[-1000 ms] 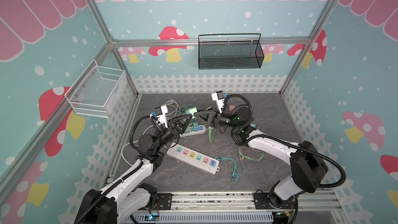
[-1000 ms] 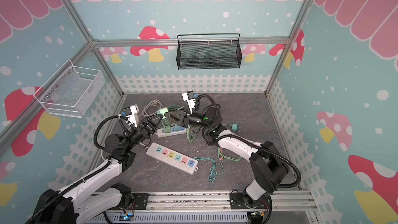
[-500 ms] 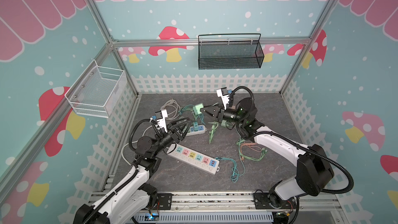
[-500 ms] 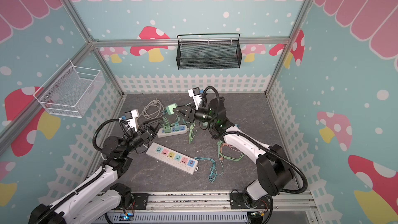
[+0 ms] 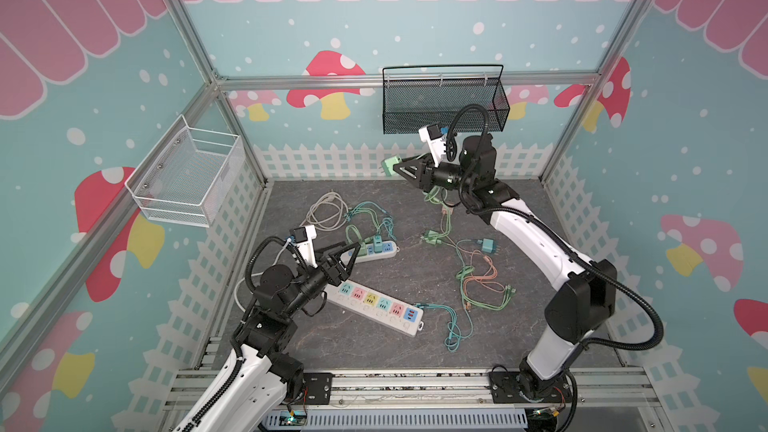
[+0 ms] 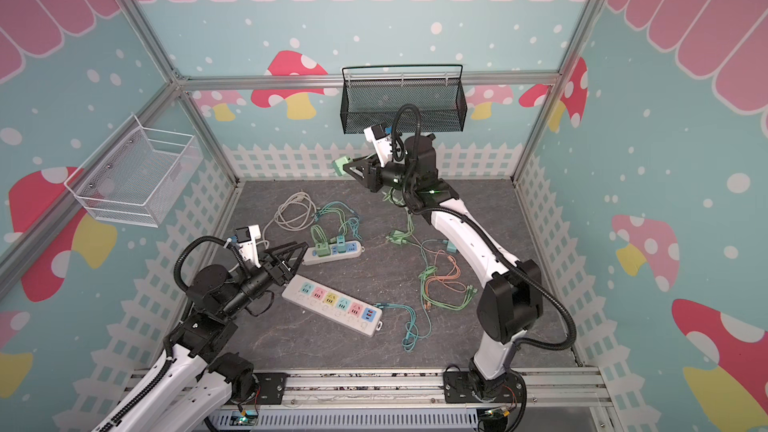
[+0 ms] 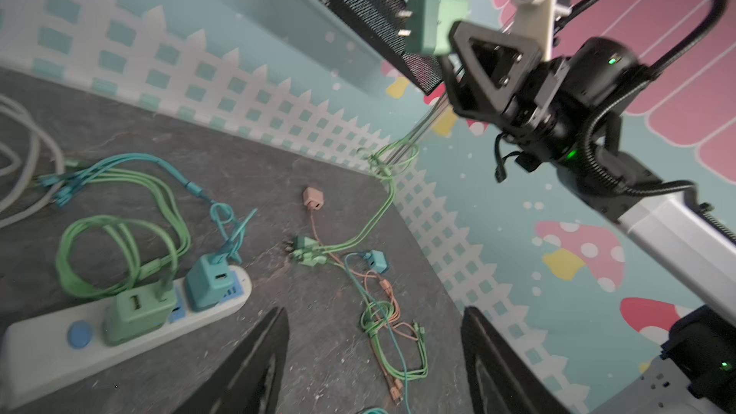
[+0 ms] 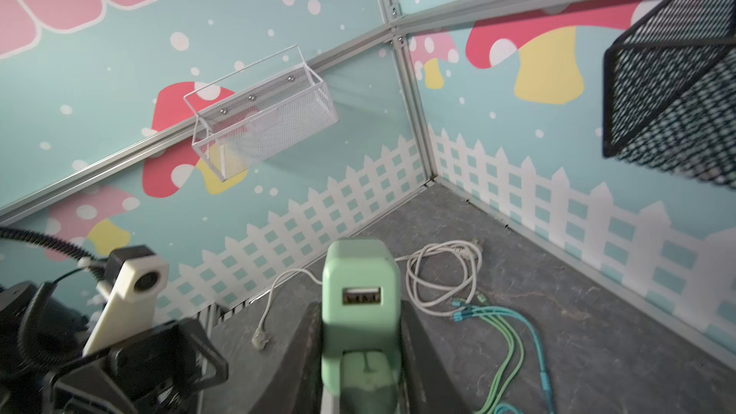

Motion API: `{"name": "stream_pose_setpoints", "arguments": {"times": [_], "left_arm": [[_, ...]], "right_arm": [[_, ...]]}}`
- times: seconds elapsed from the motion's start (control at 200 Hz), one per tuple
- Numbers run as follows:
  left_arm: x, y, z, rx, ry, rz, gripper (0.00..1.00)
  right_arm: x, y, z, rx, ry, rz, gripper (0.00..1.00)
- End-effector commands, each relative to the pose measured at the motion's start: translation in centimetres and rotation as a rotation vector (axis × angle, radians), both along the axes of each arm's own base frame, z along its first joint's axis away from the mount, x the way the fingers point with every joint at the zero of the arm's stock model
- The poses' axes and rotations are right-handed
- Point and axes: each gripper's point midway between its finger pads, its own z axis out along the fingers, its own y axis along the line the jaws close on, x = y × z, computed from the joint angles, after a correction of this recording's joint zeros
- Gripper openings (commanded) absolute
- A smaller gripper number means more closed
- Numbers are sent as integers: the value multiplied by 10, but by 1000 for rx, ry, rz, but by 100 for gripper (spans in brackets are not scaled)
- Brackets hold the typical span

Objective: Insert the plug
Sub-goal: 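Lower the green charger to the small strip while left gripper grasps the strip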

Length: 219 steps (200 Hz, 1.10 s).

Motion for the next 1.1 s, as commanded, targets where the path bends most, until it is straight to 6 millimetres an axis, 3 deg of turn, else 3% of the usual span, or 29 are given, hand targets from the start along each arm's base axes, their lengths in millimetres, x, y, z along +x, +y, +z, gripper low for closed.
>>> {"name": "stream_pose_setpoints", "arguments": {"times": [0.0,0.03,0.065,0.155,0.23,0.455,0.705,0.936,1.091], "left_arm": [[7,22,-33,114,145,129,68],[8,26,-38,129,168,151,68],[9,30,-45,150,199,174,68],[10,34,-59,189,257,195,67],[12,36,-67,208,293,208,67],[18,50,-94,247,421,287,65],[31,63,-130,312,593,325,60],[54,71,-152,321,685,329,54],[69,68,-169,337,744,304,46]], "right_arm": [[19,0,4,-101,-73,-28,2],[21,0,13,-109,-95,-36,2],[33,5,0,-135,-82,-37,3],[43,8,-5,-165,-103,-41,2],[47,11,-19,-194,-98,-27,3],[52,11,-110,-348,-13,10,3],[27,4,-165,-493,-39,132,0],[-10,3,-203,-626,-83,281,0],[-21,3,-222,-697,-93,309,0]]}}
